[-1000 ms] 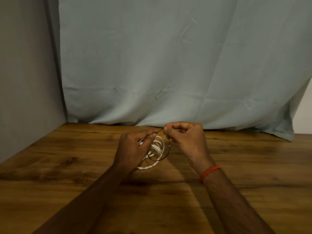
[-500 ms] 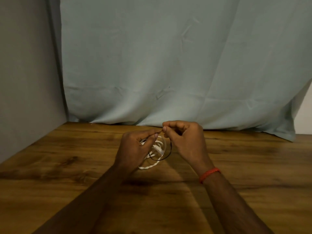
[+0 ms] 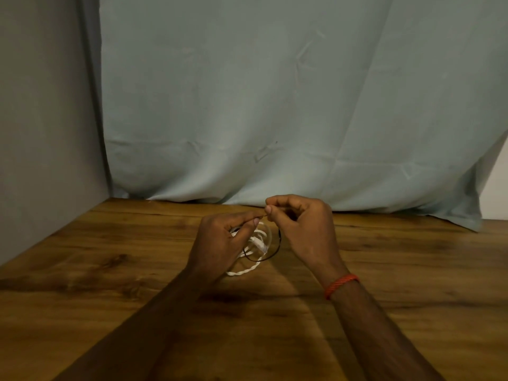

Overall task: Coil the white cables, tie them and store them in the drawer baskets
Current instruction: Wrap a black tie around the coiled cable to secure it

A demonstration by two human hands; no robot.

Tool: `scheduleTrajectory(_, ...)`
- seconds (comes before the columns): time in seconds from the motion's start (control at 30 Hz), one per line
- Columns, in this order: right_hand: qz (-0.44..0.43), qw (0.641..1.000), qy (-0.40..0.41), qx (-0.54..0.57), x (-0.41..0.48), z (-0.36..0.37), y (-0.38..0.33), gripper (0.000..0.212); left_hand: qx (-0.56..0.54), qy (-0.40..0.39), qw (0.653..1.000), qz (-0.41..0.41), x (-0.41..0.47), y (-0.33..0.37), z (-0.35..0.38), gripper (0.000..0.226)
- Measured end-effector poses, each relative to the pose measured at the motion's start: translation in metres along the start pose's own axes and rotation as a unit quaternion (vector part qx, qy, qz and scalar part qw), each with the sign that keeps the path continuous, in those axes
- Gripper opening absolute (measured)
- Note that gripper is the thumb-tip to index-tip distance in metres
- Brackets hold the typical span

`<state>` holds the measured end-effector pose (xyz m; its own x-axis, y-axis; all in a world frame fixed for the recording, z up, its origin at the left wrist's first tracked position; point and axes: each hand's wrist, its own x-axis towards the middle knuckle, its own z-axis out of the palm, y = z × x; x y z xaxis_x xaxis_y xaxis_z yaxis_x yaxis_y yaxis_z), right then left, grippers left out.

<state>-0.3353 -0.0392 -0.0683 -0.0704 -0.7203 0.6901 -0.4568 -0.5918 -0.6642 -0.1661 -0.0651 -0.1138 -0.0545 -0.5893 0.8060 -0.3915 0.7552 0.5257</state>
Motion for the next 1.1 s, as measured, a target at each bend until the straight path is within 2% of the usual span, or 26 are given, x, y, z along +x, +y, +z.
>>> scheduleTrajectory(0.1, -0.007, 1.0, -0.018, -0.017, -0.0016, 0.0012, 0.0, 0.013, -0.005, 0.001, 1.0, 0.001, 0.0, -0.0001, -0.0006, 0.022)
scheduleTrajectory(0.77, 0.012, 1.0, 0.022, -0.002, 0.001, 0.0009, 0.0036, 0.011, -0.018, 0.015, 0.999, -0.031, -0.0016, -0.0021, -0.0007, 0.017)
scheduleTrajectory(0.9, 0.001, 1.0, 0.005, -0.011, -0.0014, 0.0022, 0.0017, 0.015, -0.01, 0.012, 1.0, -0.015, -0.0008, -0.0001, -0.0011, 0.019)
scheduleTrajectory(1.1, 0.003, 0.999, 0.033, 0.004, 0.0005, 0.0006, 0.0012, 0.013, 0.001, 0.014, 1.0, -0.007, -0.0013, -0.0014, -0.0002, 0.018)
